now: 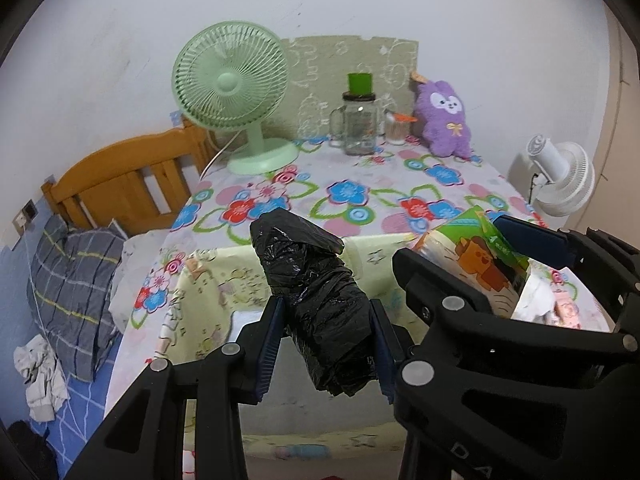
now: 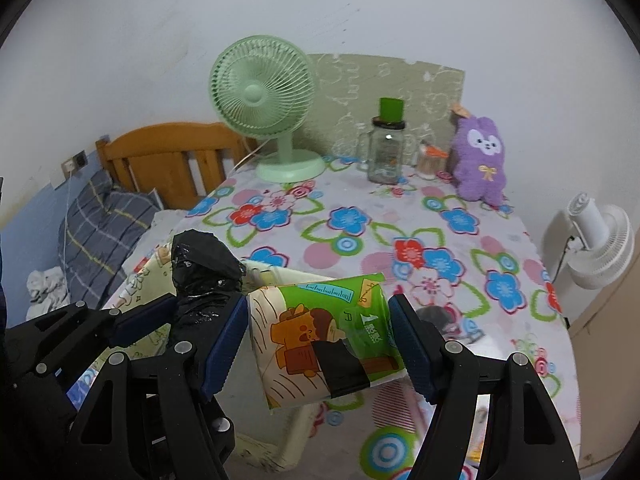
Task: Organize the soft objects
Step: 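Carry the black bundle into the box with the left tool while the right tool drops the green package in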
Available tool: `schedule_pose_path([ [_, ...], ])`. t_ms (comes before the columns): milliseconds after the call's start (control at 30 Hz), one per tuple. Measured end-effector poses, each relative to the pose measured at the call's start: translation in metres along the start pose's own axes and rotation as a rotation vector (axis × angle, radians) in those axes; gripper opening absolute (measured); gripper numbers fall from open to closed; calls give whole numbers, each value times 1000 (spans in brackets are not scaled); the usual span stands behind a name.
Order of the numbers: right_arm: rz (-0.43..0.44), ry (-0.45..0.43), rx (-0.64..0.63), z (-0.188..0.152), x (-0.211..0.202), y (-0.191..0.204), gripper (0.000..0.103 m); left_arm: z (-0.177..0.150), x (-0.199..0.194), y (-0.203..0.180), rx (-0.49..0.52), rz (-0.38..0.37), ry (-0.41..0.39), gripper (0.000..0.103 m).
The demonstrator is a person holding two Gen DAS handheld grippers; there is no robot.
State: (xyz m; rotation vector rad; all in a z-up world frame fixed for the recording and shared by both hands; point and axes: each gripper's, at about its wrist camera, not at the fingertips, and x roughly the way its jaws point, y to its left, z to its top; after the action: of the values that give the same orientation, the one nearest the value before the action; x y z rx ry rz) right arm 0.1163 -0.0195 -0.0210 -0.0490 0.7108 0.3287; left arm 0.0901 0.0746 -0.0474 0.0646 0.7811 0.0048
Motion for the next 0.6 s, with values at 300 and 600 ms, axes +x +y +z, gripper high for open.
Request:
schedule_pose_path([
  [300,32,57,-29,-2,33,21,75,-8,25,21,-18,26,66,44],
  [600,-1,50,-84,1,48,31,74,-10,50,37,-36,36,124,47],
])
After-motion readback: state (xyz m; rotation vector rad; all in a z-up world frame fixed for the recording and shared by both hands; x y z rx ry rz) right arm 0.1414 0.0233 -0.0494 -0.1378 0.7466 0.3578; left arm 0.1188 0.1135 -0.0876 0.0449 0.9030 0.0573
